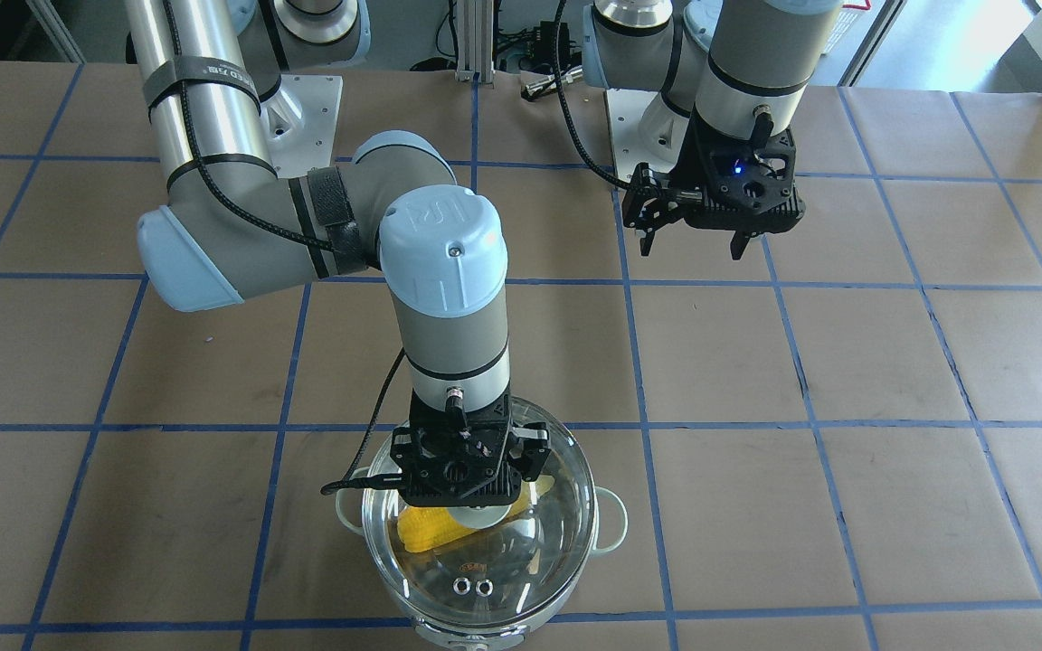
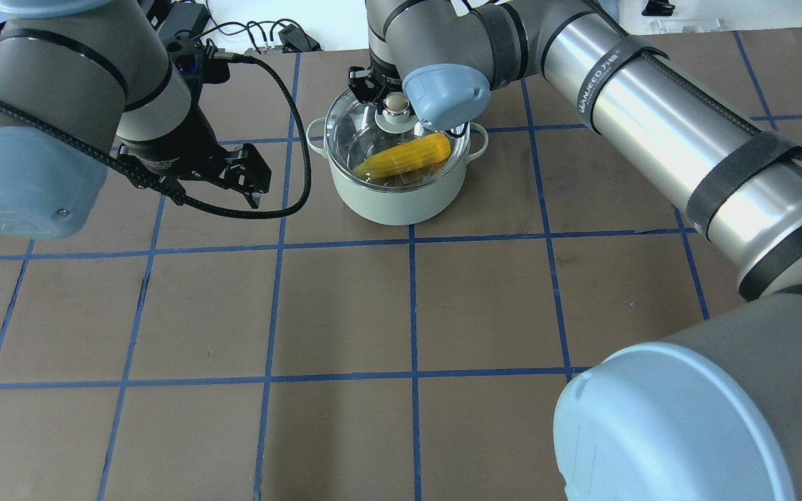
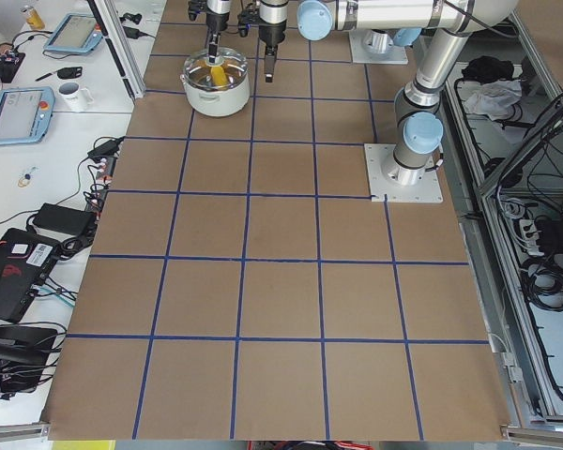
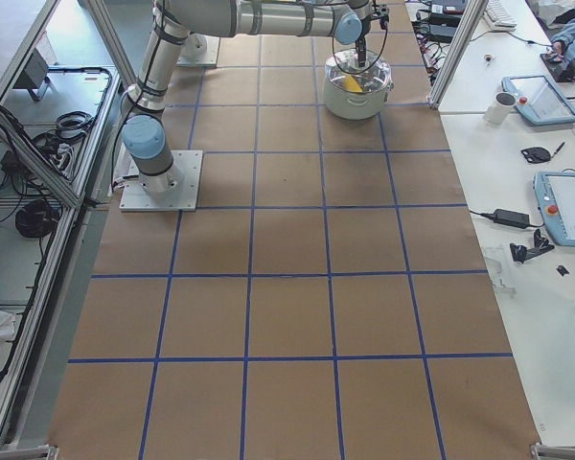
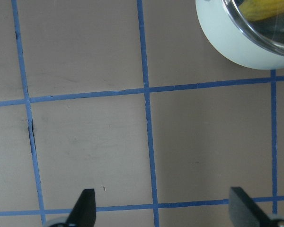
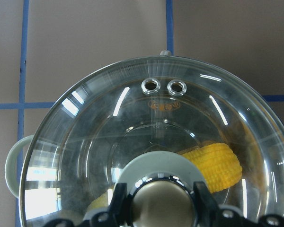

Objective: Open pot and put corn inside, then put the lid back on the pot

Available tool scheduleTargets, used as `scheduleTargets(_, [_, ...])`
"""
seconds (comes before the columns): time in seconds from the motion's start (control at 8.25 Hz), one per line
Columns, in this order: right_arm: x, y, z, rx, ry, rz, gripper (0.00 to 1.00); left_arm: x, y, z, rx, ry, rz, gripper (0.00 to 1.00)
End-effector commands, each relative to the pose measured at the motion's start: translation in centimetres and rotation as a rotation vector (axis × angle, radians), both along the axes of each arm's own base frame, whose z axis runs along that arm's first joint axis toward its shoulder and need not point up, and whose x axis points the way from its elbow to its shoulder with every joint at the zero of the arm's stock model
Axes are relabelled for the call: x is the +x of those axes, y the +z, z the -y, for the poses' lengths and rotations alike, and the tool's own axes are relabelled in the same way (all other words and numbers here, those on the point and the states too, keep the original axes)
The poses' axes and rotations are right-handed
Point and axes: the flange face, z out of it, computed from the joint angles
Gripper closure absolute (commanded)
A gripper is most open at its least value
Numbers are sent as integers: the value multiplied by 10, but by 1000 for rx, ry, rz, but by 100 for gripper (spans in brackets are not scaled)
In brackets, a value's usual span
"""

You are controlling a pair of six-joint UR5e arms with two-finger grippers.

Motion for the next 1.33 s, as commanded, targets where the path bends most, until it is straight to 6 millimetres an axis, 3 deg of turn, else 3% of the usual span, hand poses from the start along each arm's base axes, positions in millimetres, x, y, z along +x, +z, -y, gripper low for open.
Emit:
scheduleTargets(0.0, [-1, -2, 0, -1, 8, -10, 52, 0, -12, -4, 16, 1, -2, 0])
scheduleTargets(1.21, [2, -8, 6, -22, 12, -3, 53, 1, -10, -4, 11, -3, 3, 0])
